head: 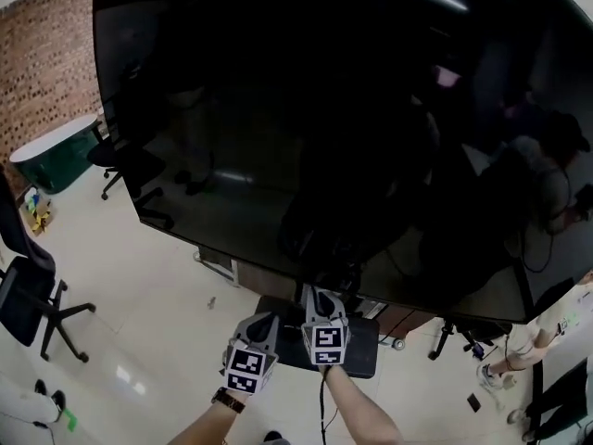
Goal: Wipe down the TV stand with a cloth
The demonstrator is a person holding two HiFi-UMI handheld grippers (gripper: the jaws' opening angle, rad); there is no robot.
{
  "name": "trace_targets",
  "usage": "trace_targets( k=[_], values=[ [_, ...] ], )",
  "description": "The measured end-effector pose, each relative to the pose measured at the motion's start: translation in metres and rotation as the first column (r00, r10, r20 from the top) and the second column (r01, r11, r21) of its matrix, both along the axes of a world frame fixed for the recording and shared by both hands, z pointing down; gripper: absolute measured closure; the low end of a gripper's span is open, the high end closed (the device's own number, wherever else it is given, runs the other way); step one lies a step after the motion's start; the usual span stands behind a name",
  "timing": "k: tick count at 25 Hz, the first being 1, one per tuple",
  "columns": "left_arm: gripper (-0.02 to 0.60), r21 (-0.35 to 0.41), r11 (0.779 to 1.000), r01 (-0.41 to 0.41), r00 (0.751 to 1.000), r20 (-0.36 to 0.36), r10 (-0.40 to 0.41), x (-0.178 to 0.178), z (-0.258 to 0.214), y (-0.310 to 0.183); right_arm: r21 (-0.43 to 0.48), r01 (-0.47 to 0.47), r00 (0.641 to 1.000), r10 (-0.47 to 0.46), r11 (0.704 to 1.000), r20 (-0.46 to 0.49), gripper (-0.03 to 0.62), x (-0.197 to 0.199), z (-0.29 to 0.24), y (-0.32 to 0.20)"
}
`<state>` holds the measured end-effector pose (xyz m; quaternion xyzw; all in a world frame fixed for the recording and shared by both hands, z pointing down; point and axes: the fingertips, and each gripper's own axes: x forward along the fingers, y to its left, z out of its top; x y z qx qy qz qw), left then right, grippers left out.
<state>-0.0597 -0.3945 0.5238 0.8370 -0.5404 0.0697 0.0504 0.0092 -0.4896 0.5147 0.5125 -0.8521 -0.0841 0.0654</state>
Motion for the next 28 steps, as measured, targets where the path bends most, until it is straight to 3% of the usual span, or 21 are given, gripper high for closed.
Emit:
trace_targets(
  k=[2, 4, 10, 12, 14, 16, 18, 20, 23, 25, 28],
  values=[
    [0.568, 0.023, 1.0, -0.011, 1.0, -0.013, 0.011, -0.002, 0.032, -0.012, 0.103, 0.01, 0.999, -0.005, 0.995, -0.051, 0.576, -0.009, 0.012, -0.025],
    [0.568, 0.05, 0.998, -0.028, 0.999, -0.018, 0.029, 0.001, 0.064, -0.017, 0.147, 0.004, 0.996, 0.009, 0.989, -0.088, 0.576, -0.01, 0.032, -0.048],
    [0.568, 0.118, 0.991, -0.061, 0.997, -0.039, 0.066, 0.002, 0.155, -0.007, -0.088, -0.008, 0.992, -0.004, 0.996, -0.128, 0.576, -0.008, 0.177, -0.092],
    [0.568, 0.151, 0.986, -0.073, 0.996, -0.04, 0.08, 0.002, 0.175, -0.005, -0.092, -0.003, 0.994, -0.007, 0.996, -0.111, 0.576, -0.007, 0.203, -0.088],
    [0.568, 0.183, 0.98, -0.084, 0.995, -0.035, 0.092, 0.003, 0.192, 0.001, -0.012, -0.018, 0.998, 0.018, 1.0, -0.067, 0.576, 0.004, 0.198, -0.077],
    [0.568, 0.216, 0.972, -0.096, 0.994, -0.035, 0.106, 0.004, 0.204, 0.013, 0.149, -0.083, 0.997, 0.082, 0.985, 0.009, 0.576, 0.036, 0.159, -0.058],
    [0.568, 0.244, 0.963, -0.11, 0.991, -0.044, 0.124, 0.004, 0.212, 0.026, 0.298, -0.174, 0.983, 0.15, 0.939, 0.101, 0.576, 0.081, 0.107, -0.036],
    [0.568, 0.256, 0.959, -0.119, 0.989, -0.058, 0.138, 0.006, 0.221, 0.036, 0.352, -0.252, 0.966, 0.212, 0.901, 0.149, 0.576, 0.125, 0.075, -0.025],
    [0.568, 0.234, 0.965, -0.119, 0.988, -0.066, 0.138, 0.009, 0.237, 0.046, 0.235, -0.324, 0.945, 0.304, 0.916, 0.118, 0.576, 0.178, 0.11, -0.036],
    [0.568, 0.216, 0.968, -0.125, 0.987, -0.067, 0.143, 0.01, 0.247, 0.052, 0.074, -0.348, 0.938, 0.345, 0.935, 0.042, 0.576, 0.199, 0.184, -0.041],
    [0.568, 0.201, 0.971, -0.131, 0.986, -0.074, 0.148, 0.002, 0.257, 0.06, -0.124, -0.36, 0.932, 0.361, 0.925, -0.014, 0.576, 0.207, 0.283, -0.025]
  ],
)
